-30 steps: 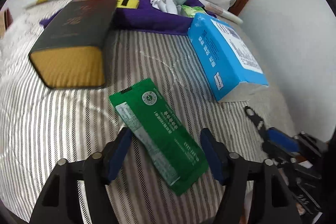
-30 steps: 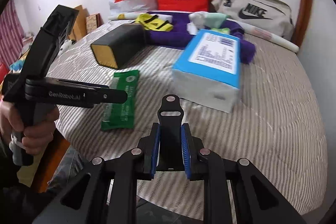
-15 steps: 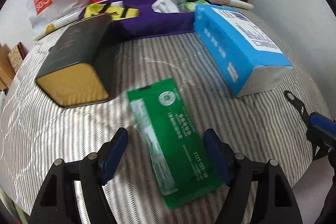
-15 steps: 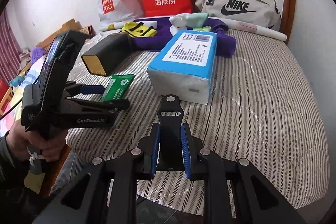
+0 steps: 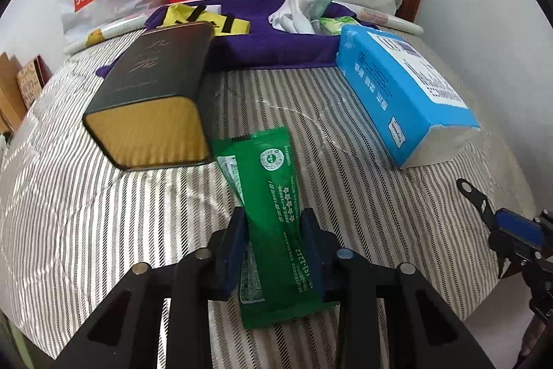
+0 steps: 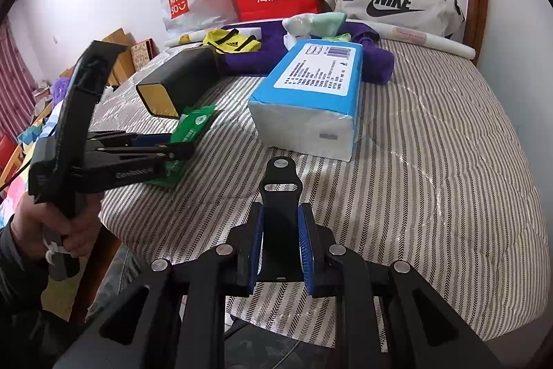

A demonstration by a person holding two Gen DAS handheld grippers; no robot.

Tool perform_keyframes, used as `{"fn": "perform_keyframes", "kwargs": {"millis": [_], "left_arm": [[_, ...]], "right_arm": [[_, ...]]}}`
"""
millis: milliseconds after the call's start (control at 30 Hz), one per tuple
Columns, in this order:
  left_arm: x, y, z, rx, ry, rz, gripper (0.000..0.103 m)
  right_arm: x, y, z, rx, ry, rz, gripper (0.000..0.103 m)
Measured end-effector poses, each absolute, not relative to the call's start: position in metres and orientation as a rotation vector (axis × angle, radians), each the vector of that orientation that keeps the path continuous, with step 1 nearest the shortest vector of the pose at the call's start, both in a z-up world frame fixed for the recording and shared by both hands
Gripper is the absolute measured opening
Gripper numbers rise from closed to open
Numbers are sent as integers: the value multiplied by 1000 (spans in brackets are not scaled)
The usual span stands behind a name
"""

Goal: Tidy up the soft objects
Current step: 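Grasp the green packet with the left tool while the right tool grasps the black strap, then carry the green packet and black strap over the purple towel with both tools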

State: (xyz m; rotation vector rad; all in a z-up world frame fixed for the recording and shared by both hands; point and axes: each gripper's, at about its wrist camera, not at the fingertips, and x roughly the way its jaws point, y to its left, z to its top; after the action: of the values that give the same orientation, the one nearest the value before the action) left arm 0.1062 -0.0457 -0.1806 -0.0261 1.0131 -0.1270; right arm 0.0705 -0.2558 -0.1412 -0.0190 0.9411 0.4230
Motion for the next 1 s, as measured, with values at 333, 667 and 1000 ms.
{"fn": "perform_keyframes", "kwargs": {"millis": [333, 667, 1000], "left_arm": [[93, -32, -154, -65, 963, -175, 25], [77, -21, -117, -94, 875, -261, 25], [84, -2, -92, -112, 840, -216, 25]], "right_arm": [[66, -238, -124, -67, 915, 440, 20], [69, -231, -105, -74, 886, 448, 20], [84, -229, -87, -68, 858, 438, 20]]}}
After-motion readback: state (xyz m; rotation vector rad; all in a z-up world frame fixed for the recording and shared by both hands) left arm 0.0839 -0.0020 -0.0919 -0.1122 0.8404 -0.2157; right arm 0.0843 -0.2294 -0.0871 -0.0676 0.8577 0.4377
